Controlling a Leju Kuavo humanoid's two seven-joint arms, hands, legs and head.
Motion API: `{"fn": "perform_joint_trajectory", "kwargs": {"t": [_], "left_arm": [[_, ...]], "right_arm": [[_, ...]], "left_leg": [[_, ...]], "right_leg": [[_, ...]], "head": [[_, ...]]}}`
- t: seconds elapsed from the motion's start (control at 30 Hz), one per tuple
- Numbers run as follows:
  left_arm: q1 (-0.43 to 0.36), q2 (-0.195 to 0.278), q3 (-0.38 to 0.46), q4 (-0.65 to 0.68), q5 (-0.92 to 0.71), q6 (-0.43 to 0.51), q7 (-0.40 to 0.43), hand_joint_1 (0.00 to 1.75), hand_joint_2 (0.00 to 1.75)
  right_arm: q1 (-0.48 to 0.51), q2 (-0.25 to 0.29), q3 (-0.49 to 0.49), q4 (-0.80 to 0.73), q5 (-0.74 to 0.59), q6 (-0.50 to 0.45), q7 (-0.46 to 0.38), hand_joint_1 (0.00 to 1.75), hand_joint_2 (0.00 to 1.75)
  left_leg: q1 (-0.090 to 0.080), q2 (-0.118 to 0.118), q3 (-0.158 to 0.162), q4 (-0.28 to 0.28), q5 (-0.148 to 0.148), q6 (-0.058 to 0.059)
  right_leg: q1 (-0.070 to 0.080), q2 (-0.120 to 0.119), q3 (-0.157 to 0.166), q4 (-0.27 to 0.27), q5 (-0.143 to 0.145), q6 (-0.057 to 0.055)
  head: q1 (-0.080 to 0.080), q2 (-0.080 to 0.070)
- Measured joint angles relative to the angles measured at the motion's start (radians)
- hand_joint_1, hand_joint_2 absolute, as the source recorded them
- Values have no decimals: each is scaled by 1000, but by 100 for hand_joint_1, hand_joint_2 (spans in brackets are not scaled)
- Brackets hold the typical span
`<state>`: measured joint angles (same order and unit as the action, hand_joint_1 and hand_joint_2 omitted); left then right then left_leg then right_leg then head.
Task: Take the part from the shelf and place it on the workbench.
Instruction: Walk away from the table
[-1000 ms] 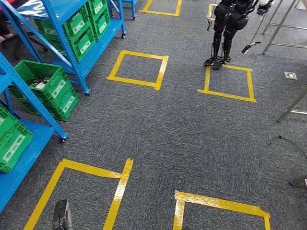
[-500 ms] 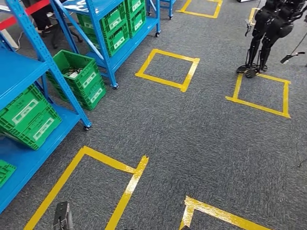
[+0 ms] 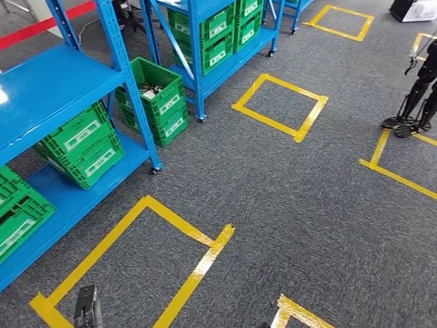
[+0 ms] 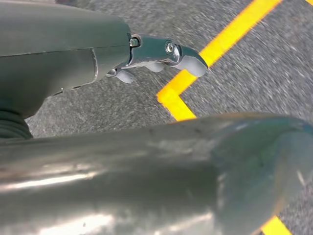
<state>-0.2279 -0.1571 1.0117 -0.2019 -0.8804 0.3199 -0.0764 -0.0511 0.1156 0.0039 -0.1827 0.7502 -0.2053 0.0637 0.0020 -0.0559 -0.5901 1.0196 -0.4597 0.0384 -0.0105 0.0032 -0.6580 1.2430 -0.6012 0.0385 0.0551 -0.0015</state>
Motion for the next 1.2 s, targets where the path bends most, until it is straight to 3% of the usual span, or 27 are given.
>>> {"fn": "perform_joint_trajectory", "kwargs": {"t": [0.07,0.13,0.17,0.23,0.3,0.37,0.43,0.47,0.53,0.57,0.63,0.67,0.73,0.8,0.87,0.93,0.97,1.0,1.07,1.1,1.13,1.2], "left_arm": [[0,-1,0,0,0,0,1,0,0],[-2,-1,0,0,0,0,1,0,0],[-2,-2,0,0,0,0,1,0,0],[1,0,0,0,0,0,1,0,0],[2,1,0,0,0,0,1,0,0],[-1,-1,0,0,0,0,1,0,0],[-1,-2,0,0,0,0,1,0,0],[0,-1,0,0,0,0,2,0,0],[2,0,0,0,0,-1,2,0,0],[1,1,0,0,0,-1,2,0,0],[-3,1,0,0,0,-2,1,0,0],[-4,1,0,0,-1,-3,1,0,0],[-2,2,0,0,-1,-4,1,0,0],[-1,2,0,0,-1,-4,0,0,0],[-5,1,0,0,-2,-4,-1,0,0],[-6,1,0,0,-2,-4,-2,0,0],[-5,0,0,0,-2,-4,-1,0,0],[-3,0,0,0,-2,-4,-1,0,0],[-3,0,0,0,-2,-4,0,0,0],[-4,0,0,0,-2,-3,1,0,0],[-3,0,0,0,-1,-3,1,0,0],[2,0,0,0,0,-2,1,0,0]], "right_arm": [[0,0,0,0,0,0,1,0,0],[-1,0,0,1,1,1,1,0,0],[-1,0,0,1,1,2,2,0,0],[-1,0,1,1,2,3,4,0,0],[-1,0,1,1,4,3,5,0,0],[0,0,1,1,5,4,4,0,0],[1,-1,1,1,5,5,5,0,0],[1,-1,1,1,5,5,5,0,0],[0,-1,2,1,6,6,5,0,0],[0,-1,2,1,7,6,5,0,0],[-1,-1,3,1,9,6,5,0,0],[-1,-1,3,1,9,6,5,0,0],[-4,-1,4,0,9,6,5,0,0],[-6,-1,5,0,9,7,5,0,0],[-7,-1,5,0,10,7,5,0,0],[-4,-1,5,0,10,7,6,0,0],[-2,-1,5,0,11,7,7,0,0],[0,-1,5,0,12,7,7,0,0],[0,-1,5,0,10,6,4,0,0],[-1,-1,5,0,7,2,2,0,0],[-3,-1,5,0,3,-2,0,0,0],[-7,-1,5,0,-4,-13,-1,0,0]], "left_leg": [[0,-27,1,2,-2,-4],[1,-51,-5,5,-1,-14],[3,-62,-10,6,1,-21],[7,-77,-15,6,4,-34],[4,-36,-33,47,-23,-44],[3,23,-85,161,-82,-52],[6,43,-133,264,-118,-58],[7,46,-135,271,-110,-59],[6,63,-86,178,-49,-55],[2,88,-50,110,-22,-51],[-9,130,-4,17,1,-39],[-13,137,0,5,-4,-34],[-13,117,-1,-1,-4,-23],[-6,94,5,-10,1,-11],[-2,69,7,-15,4,-2],[-2,41,7,-14,3,1],[-2,26,7,-13,3,1],[-1,11,8,-12,2,0],[1,-13,9,-7,-2,-5],[1,-24,7,-1,-5,-9],[0,-31,4,3,-6,-14],[-1,-40,-1,7,-7,-24]], "right_leg": [[-4,40,53,-135,75,-5],[-8,84,92,-217,98,-9],[-8,91,98,-225,93,-11],[-8,69,105,-231,96,-19],[-10,41,112,-240,99,-31],[-8,8,117,-244,97,-39],[-6,-24,120,-244,93,-42],[-5,-37,121,-244,91,-42],[-4,-63,128,-243,86,-39],[-3,-74,132,-243,82,-37],[3,-96,138,-242,75,-29],[6,-107,141,-242,72,-24],[7,-126,145,-244,65,-15],[4,-92,135,-217,41,-4],[0,-32,83,-108,-14,3],[-1,-10,14,15,-52,5],[-1,-7,-4,35,-45,6],[-2,-4,-4,17,-18,6],[-5,13,39,-103,61,4],[-6,23,64,-165,85,3],[-7,31,82,-204,96,-1],[-5,35,93,-223,92,-11]], "head": [[0,0],[-1,0],[-1,0],[-1,0],[-9,0],[-18,0],[-19,0],[-19,0],[-19,0],[-19,0],[-20,0],[-20,0],[-19,0],[-15,0],[-10,0],[-10,0],[-10,0],[-10,0],[-10,0],[-9,0],[-9,0],[-9,0]]}}
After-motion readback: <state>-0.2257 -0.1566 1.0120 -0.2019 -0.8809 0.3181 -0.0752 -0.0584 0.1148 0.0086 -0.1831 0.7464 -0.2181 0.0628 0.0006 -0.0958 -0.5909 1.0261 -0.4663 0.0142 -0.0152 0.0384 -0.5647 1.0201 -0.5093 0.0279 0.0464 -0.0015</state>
